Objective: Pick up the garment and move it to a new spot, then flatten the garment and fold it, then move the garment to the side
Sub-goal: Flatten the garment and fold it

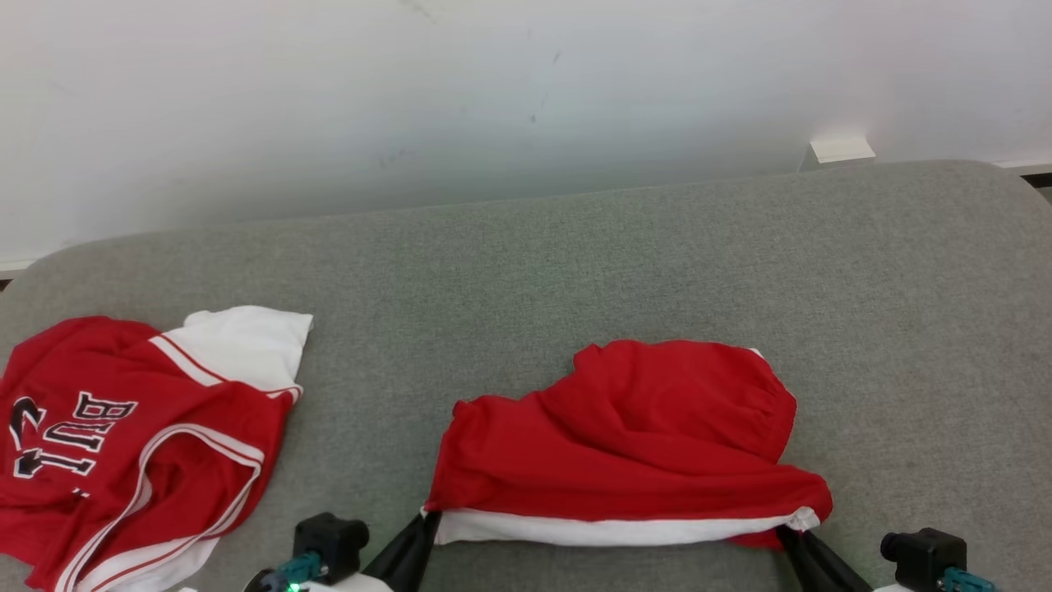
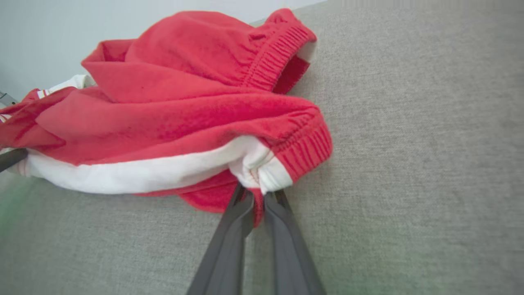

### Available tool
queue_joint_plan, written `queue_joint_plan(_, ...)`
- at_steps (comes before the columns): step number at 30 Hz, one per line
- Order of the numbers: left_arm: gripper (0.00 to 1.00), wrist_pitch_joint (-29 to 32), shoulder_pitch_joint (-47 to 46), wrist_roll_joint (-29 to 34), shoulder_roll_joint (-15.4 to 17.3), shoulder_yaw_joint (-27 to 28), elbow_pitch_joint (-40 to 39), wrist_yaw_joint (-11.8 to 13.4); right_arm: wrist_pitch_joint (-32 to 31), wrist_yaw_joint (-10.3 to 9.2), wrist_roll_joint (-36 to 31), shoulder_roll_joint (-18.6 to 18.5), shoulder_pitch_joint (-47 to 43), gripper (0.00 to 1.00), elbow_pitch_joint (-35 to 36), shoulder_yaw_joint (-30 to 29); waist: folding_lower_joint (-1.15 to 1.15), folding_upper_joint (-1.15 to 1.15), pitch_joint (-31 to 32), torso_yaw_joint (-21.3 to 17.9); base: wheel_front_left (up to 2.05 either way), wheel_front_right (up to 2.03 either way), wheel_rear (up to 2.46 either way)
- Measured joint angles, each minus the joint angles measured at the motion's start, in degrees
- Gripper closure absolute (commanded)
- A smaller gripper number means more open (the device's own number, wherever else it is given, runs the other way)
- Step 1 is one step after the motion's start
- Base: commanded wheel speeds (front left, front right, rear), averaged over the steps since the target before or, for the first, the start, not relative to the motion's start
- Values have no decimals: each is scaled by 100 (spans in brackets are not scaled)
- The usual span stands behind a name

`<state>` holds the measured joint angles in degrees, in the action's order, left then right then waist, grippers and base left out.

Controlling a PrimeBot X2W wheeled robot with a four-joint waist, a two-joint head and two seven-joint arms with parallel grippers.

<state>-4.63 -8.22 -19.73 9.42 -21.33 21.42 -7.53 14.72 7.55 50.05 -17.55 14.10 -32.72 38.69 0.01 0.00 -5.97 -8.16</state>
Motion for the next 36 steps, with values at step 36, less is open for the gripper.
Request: queue_joint_plan(36,100,1146,-6337,-1848,1129,-483,954,0,-1646,0,1557,-1160,5715,100,672,548,2,0,-1827,282,0,0,0)
